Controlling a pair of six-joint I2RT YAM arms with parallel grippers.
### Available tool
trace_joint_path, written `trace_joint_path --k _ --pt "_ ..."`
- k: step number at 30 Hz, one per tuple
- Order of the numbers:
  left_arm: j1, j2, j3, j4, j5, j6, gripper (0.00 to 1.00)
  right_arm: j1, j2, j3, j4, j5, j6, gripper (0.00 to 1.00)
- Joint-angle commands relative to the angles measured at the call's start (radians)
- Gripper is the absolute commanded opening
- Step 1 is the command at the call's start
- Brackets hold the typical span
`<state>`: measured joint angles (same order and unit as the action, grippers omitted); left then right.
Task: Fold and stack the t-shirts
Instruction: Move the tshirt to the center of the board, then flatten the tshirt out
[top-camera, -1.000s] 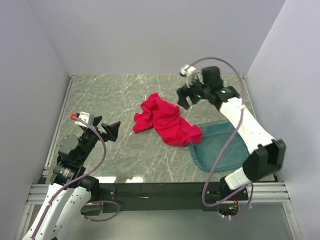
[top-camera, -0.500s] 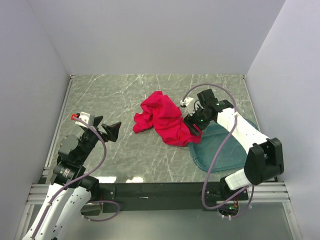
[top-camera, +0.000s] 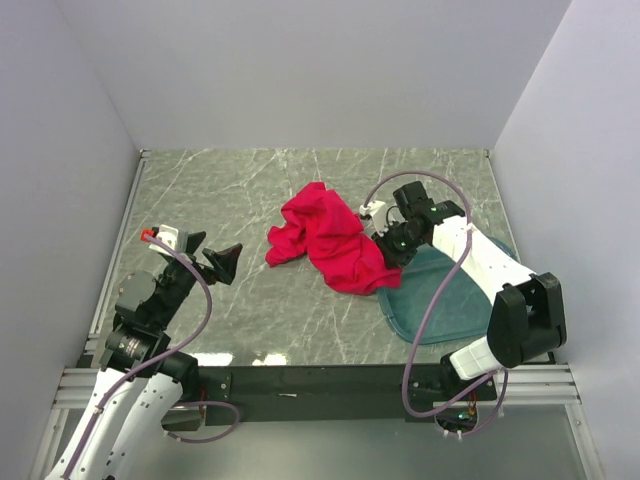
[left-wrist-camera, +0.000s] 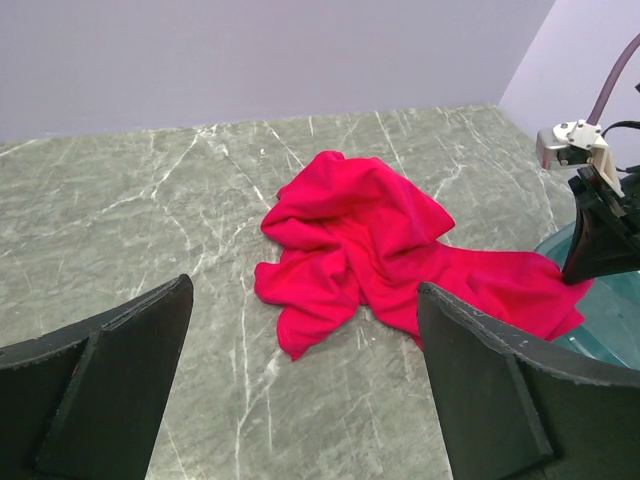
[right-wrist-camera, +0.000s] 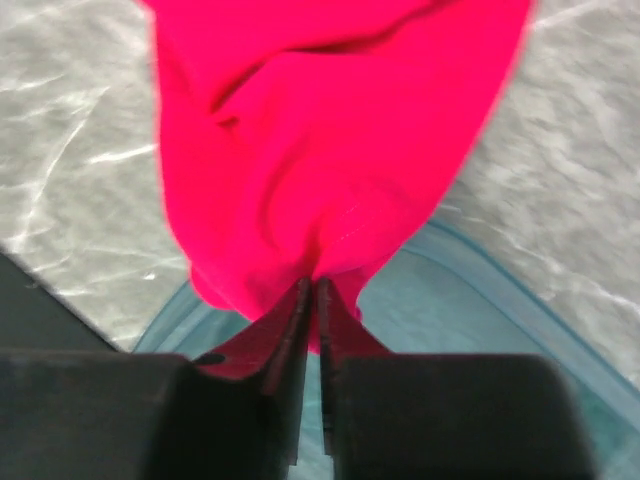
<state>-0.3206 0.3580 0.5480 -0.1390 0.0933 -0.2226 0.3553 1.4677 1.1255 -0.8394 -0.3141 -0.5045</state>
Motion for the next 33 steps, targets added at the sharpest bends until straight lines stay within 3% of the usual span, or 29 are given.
trace_joint_path --k 1,7,11,12,13,15,16,19,23,26,31,33 --pt "-0.003 0.002 0.001 0.033 0.022 0.009 0.99 -0.004 -0.047 0.051 -0.044 -0.118 -0.022 0.09" --pt "-0.003 0.01 -0.002 0.035 0.025 0.011 0.99 0.011 -0.035 0.235 -0.124 -0.33 -0.083 0.02" --pt "-0.003 0.021 -0.002 0.036 0.023 0.014 0.99 0.076 0.026 0.453 -0.13 -0.529 -0.069 0.05" --pt "-0.003 0.024 -0.002 0.036 0.017 0.015 1.0 0.092 0.086 0.494 -0.138 -0.534 -0.037 0.15" --pt "-0.003 0.025 0.0 0.032 0.014 0.016 1.0 0.118 0.12 0.569 -0.151 -0.514 -0.025 0.43" --pt "-0.003 0.025 0.001 0.03 0.005 0.017 0.99 0.134 0.173 0.6 -0.127 -0.449 0.044 0.64" --pt "-0.003 0.021 0.001 0.027 0.003 0.017 0.99 0.132 0.18 0.588 -0.103 -0.318 0.07 0.7" --pt "-0.003 0.012 0.001 0.024 -0.007 0.019 0.99 0.093 0.134 0.467 -0.024 -0.14 0.099 0.75" --pt "-0.003 0.013 -0.002 0.033 -0.01 0.019 0.99 -0.066 -0.024 0.271 -0.001 -0.19 0.01 0.77" --pt "-0.003 0.024 -0.002 0.036 -0.001 0.017 0.99 -0.079 -0.153 0.093 -0.009 -0.147 -0.02 0.77" --pt "-0.003 0.029 -0.002 0.045 0.028 0.014 0.99 -0.059 -0.225 -0.105 0.06 -0.05 0.193 0.75" --pt "-0.003 0.025 -0.002 0.045 0.029 0.012 0.99 -0.059 -0.243 -0.133 0.12 0.008 0.311 0.8"
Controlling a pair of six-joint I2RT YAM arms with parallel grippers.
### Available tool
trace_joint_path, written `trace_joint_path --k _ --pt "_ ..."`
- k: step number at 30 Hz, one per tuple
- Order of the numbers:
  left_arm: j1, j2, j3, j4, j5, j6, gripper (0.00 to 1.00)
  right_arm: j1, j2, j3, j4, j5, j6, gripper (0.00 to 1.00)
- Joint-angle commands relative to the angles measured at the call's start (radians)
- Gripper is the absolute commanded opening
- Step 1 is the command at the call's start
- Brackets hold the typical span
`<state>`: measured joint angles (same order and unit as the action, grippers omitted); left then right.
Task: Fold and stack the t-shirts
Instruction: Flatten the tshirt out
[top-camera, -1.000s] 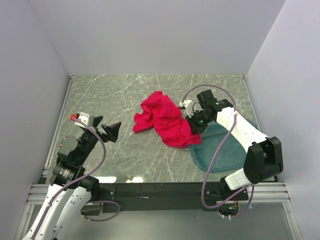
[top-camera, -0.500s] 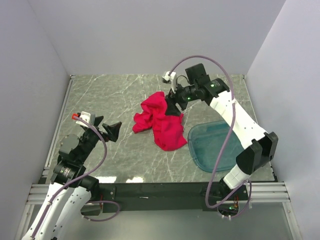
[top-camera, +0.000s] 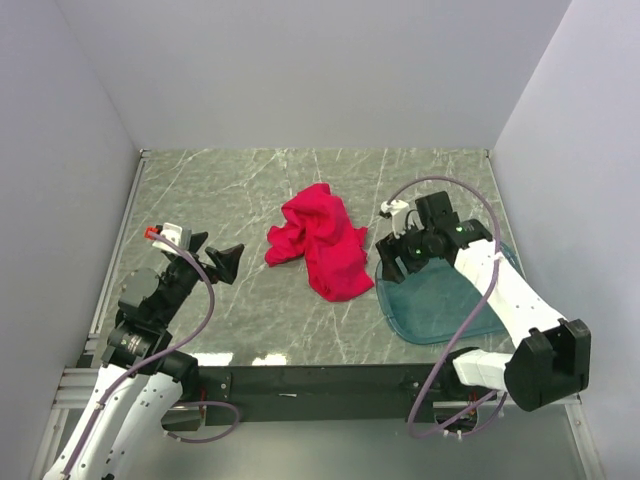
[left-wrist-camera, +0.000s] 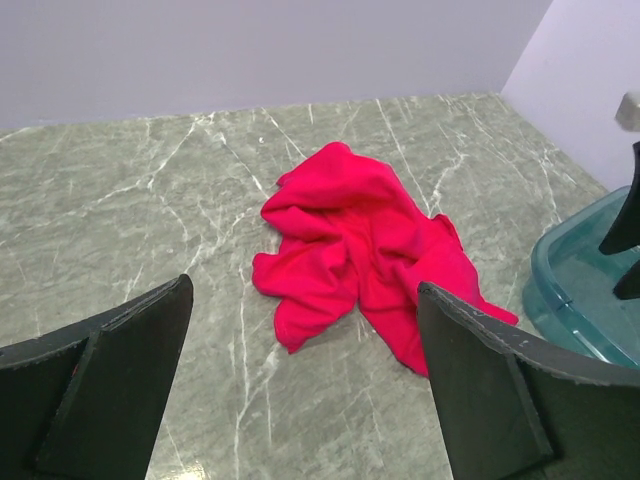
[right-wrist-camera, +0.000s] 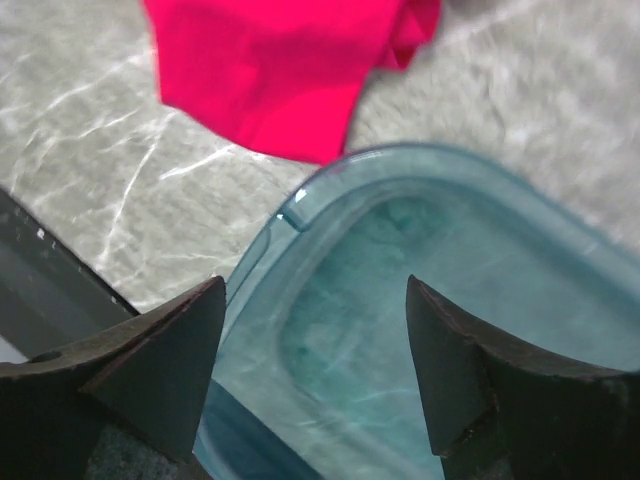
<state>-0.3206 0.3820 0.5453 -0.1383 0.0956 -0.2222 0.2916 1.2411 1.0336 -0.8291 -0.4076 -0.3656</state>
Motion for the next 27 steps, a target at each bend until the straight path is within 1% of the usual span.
trace_joint_path --k 1,2,3,5,6,7,8,9,15,17,20,21,22,23,24,26,27 --pt "-0.003 -0.003 0.002 0.042 0.027 0.012 0.99 0.004 -0.022 -0.064 0.131 0.118 0.219 0.81" --pt "-0.003 -0.006 0.002 0.042 0.027 0.012 0.99 0.004 -0.025 -0.072 0.148 0.095 0.269 0.82" --pt "-0.003 -0.009 0.002 0.039 0.023 0.012 1.0 0.012 -0.031 -0.079 0.153 0.038 0.29 0.85" --pt "-0.003 -0.017 0.002 0.037 0.018 0.012 0.99 0.066 -0.04 -0.104 0.165 -0.017 0.313 0.91" --pt "-0.003 -0.018 0.001 0.036 0.016 0.012 0.99 0.09 -0.048 -0.118 0.179 -0.016 0.339 0.91" --pt "-0.003 -0.018 0.002 0.036 0.015 0.012 0.99 0.122 -0.046 -0.139 0.186 0.045 0.356 0.92" --pt "-0.003 -0.018 0.004 0.034 0.015 0.012 0.99 0.156 -0.025 -0.145 0.194 0.074 0.363 0.92" --pt "-0.003 -0.018 0.004 0.032 0.013 0.012 1.0 0.165 -0.006 -0.148 0.185 0.114 0.372 0.93" --pt "-0.005 -0.018 0.002 0.032 0.015 0.012 0.99 0.187 0.129 -0.089 0.153 0.311 0.415 0.94" --pt "-0.003 -0.017 0.004 0.034 0.016 0.014 0.99 0.188 0.174 -0.07 0.142 0.355 0.407 0.91" --pt "-0.003 -0.017 0.002 0.035 0.013 0.014 0.99 0.204 0.227 -0.041 0.127 0.345 0.373 0.77" --pt "-0.003 -0.017 0.002 0.036 0.015 0.014 1.0 0.216 0.242 -0.032 0.119 0.357 0.375 0.68" --pt "-0.003 -0.014 0.002 0.037 0.018 0.014 0.99 0.234 0.254 -0.009 0.113 0.377 0.34 0.63" --pt "-0.003 -0.014 0.002 0.037 0.018 0.014 0.99 0.245 0.276 0.003 0.096 0.397 0.317 0.6" --pt "-0.003 -0.015 0.004 0.034 0.016 0.014 0.99 0.245 0.282 0.023 0.085 0.406 0.301 0.52" --pt "-0.003 -0.017 0.004 0.032 0.013 0.014 0.99 0.247 0.287 0.042 0.049 0.405 0.242 0.4" --pt "-0.005 -0.018 0.004 0.032 0.01 0.014 1.0 0.245 0.282 0.049 0.035 0.398 0.208 0.28"
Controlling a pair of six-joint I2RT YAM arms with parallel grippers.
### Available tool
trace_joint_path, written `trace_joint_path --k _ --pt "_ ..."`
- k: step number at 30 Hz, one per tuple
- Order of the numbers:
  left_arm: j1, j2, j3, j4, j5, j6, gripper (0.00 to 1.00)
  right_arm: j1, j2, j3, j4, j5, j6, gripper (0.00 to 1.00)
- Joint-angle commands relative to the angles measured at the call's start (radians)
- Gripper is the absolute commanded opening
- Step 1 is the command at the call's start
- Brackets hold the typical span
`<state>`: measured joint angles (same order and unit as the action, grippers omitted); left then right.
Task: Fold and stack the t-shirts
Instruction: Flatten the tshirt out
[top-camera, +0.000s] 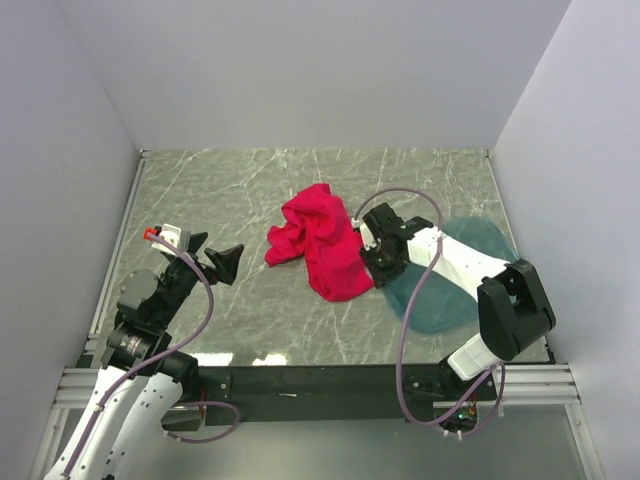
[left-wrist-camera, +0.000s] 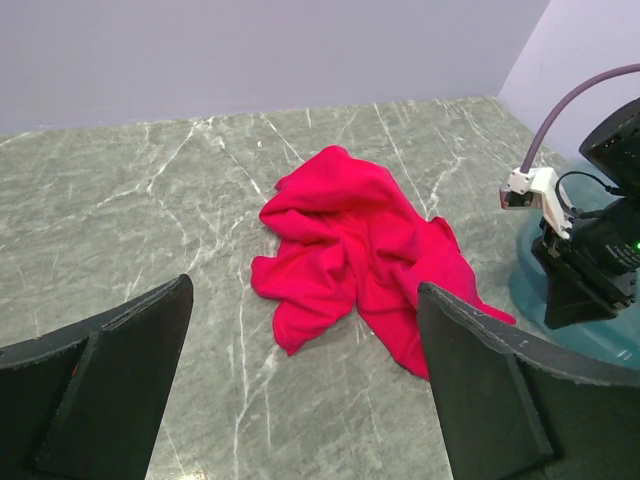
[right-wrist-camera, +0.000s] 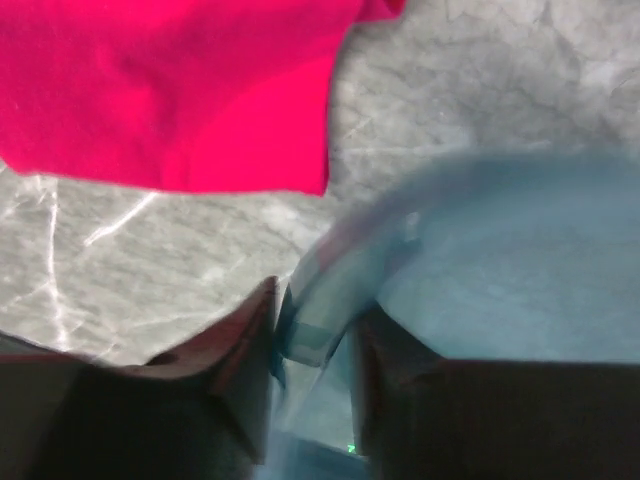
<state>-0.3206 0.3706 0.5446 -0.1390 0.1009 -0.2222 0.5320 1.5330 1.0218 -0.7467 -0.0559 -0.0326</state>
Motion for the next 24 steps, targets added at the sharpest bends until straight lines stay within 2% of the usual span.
trace_joint_path --k 1,4,5,10,11,14,19,23,24 --pt "-0.003 -0.012 0.003 0.035 0.003 0.014 0.99 0.006 -0.013 0.067 -0.06 0.05 -0.159 0.22" --pt "-0.003 -0.015 0.0 0.039 0.011 0.012 0.99 0.006 -0.043 0.058 -0.097 0.085 -0.324 0.12" --pt "-0.003 -0.012 0.002 0.039 0.014 0.015 1.0 0.006 -0.054 0.058 -0.135 0.074 -0.433 0.12" --pt "-0.005 -0.018 0.002 0.036 0.011 0.015 0.99 -0.023 -0.071 0.026 -0.172 0.168 -0.666 0.08" --pt "-0.003 -0.019 0.002 0.036 0.013 0.015 1.0 -0.039 -0.07 0.024 -0.186 0.163 -0.756 0.09" --pt "-0.003 -0.022 0.002 0.036 0.013 0.015 0.99 -0.139 -0.057 0.03 -0.191 0.145 -0.895 0.14" --pt "-0.003 -0.016 0.0 0.041 0.019 0.015 1.0 -0.358 -0.011 0.086 -0.103 0.172 -1.065 0.15" --pt "-0.005 -0.012 0.0 0.039 0.017 0.015 0.99 -0.455 0.048 0.145 0.039 0.218 -1.098 0.54" --pt "-0.003 -0.01 0.0 0.039 0.016 0.015 1.0 -0.47 0.061 0.164 0.046 0.22 -1.089 0.57"
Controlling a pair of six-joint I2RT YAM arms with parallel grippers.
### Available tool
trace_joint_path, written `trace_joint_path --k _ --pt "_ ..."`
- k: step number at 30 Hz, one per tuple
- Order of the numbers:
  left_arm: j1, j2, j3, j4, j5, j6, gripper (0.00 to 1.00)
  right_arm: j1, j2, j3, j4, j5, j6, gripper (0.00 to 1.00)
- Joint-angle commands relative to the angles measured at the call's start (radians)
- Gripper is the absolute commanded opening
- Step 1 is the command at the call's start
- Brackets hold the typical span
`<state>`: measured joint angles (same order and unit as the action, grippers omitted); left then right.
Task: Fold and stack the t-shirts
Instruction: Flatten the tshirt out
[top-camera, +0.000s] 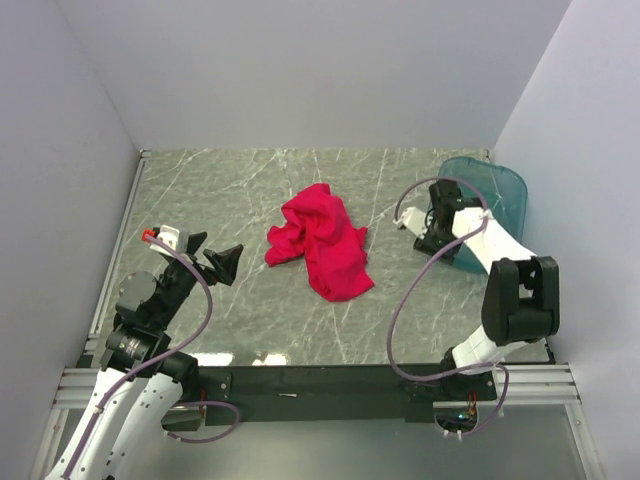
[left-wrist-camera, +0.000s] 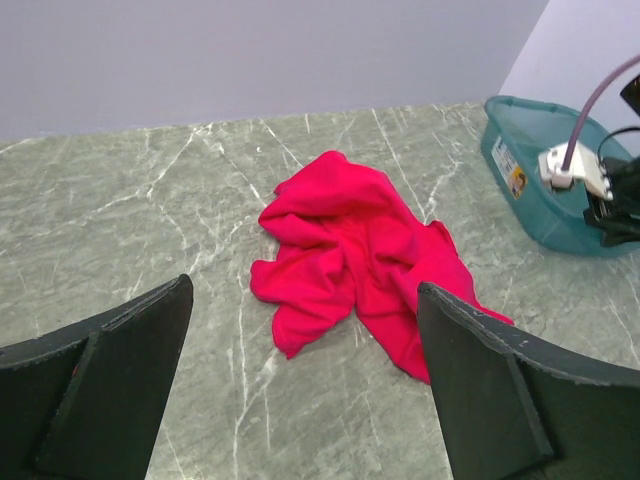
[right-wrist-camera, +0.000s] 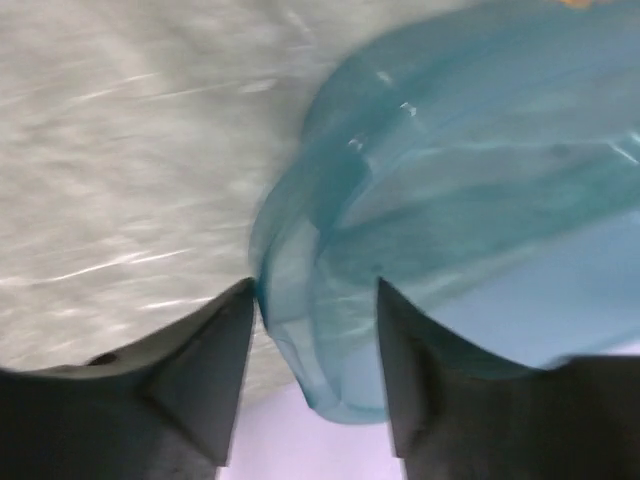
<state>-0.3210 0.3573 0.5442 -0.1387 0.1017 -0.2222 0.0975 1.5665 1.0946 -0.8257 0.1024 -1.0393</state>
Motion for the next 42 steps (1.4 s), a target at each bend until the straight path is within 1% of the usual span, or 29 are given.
trace_joint_path --k 1,2,3,4,6,7,9,10,12,13,14,15,16,18,19,20,21,22,24,27,28,30,31,32,33,34,37,40,42 --pt "-0.003 0.002 0.0 0.037 0.012 0.017 0.99 -0.057 0.036 0.114 0.123 0.054 -0.062 0.6" --pt "-0.003 0.002 0.0 0.039 0.012 0.017 0.99 -0.065 0.044 0.148 0.096 0.04 -0.056 0.78" --pt "-0.003 0.002 0.0 0.037 0.012 0.017 0.99 -0.07 0.043 0.157 0.091 0.028 -0.048 0.82" --pt "-0.003 0.002 0.0 0.04 0.013 0.018 0.99 -0.071 0.037 0.16 0.089 0.013 -0.036 0.92" --pt "-0.003 0.005 -0.001 0.042 0.016 0.018 0.99 -0.073 0.0 0.151 0.105 -0.016 -0.012 0.93" --pt "-0.003 0.006 0.0 0.041 0.015 0.018 0.99 -0.073 -0.022 0.149 0.108 -0.071 0.04 0.96" --pt "-0.003 0.008 -0.001 0.044 0.021 0.018 1.0 -0.078 -0.028 0.163 0.105 -0.145 0.129 0.97" --pt "-0.003 0.009 0.0 0.044 0.021 0.018 0.99 -0.079 -0.02 0.177 0.076 -0.25 0.222 0.97" --pt "-0.003 0.008 -0.001 0.044 0.024 0.018 0.99 -0.085 -0.007 0.214 0.086 -0.326 0.362 0.97" --pt "-0.003 0.009 0.0 0.044 0.023 0.017 0.99 -0.084 0.01 0.226 0.089 -0.38 0.469 0.97" --pt "-0.003 0.009 -0.001 0.045 0.023 0.017 1.0 -0.085 0.016 0.232 0.109 -0.442 0.529 0.97" --pt "-0.003 0.008 -0.001 0.044 0.023 0.017 0.99 -0.084 0.021 0.231 0.143 -0.443 0.673 0.97" --pt "-0.003 0.009 -0.001 0.044 0.021 0.018 1.0 -0.079 0.039 0.234 0.198 -0.437 0.729 0.97" --pt "-0.004 0.009 0.0 0.039 0.016 0.018 0.99 -0.064 0.064 0.249 0.276 -0.292 0.874 0.98" --pt "-0.003 0.008 0.0 0.037 0.015 0.018 1.0 -0.058 0.104 0.283 0.307 -0.171 0.991 0.98" --pt "-0.003 0.008 0.002 0.037 0.013 0.018 1.0 -0.055 0.125 0.295 0.319 -0.17 1.025 0.98" --pt "-0.003 0.006 0.0 0.036 0.013 0.018 0.99 -0.05 0.141 0.307 0.336 -0.061 1.067 0.98" --pt "-0.003 0.006 0.0 0.034 0.009 0.018 0.99 -0.05 0.171 0.313 0.358 -0.043 1.1 0.98" --pt "-0.003 0.006 0.0 0.037 0.009 0.017 0.99 -0.048 0.199 0.336 0.372 -0.049 1.098 0.98" --pt "-0.003 0.011 0.0 0.04 0.01 0.018 1.0 -0.047 0.289 0.393 0.359 -0.058 1.108 0.9" --pt "-0.004 0.012 0.0 0.04 0.01 0.018 0.99 -0.045 0.311 0.405 0.356 -0.058 1.105 0.81" --pt "-0.003 0.014 0.0 0.039 0.009 0.018 0.99 -0.047 0.355 0.453 0.34 -0.037 1.105 0.7" --pt "-0.003 0.014 0.0 0.036 0.007 0.018 0.99 -0.047 0.395 0.467 0.321 -0.03 1.104 0.6" --pt "-0.003 0.011 0.0 0.037 0.009 0.018 0.99 -0.048 0.411 0.49 0.313 -0.023 1.102 0.53" --pt "-0.003 0.008 0.0 0.037 0.006 0.018 0.99 -0.05 0.42 0.493 0.307 -0.012 1.099 0.49" --pt "-0.004 0.006 -0.001 0.039 0.003 0.018 0.99 -0.048 0.428 0.492 0.303 -0.018 1.095 0.41" --pt "-0.004 0.008 -0.003 0.045 0.012 0.018 0.99 -0.044 0.412 0.458 0.3 -0.004 1.081 0.26" --pt "-0.004 0.011 -0.001 0.047 0.021 0.018 0.99 -0.042 0.38 0.412 0.312 -0.004 1.056 0.17" --pt "-0.004 0.009 -0.003 0.047 0.02 0.018 0.99 -0.042 0.365 0.378 0.324 0.02 1.006 0.14"
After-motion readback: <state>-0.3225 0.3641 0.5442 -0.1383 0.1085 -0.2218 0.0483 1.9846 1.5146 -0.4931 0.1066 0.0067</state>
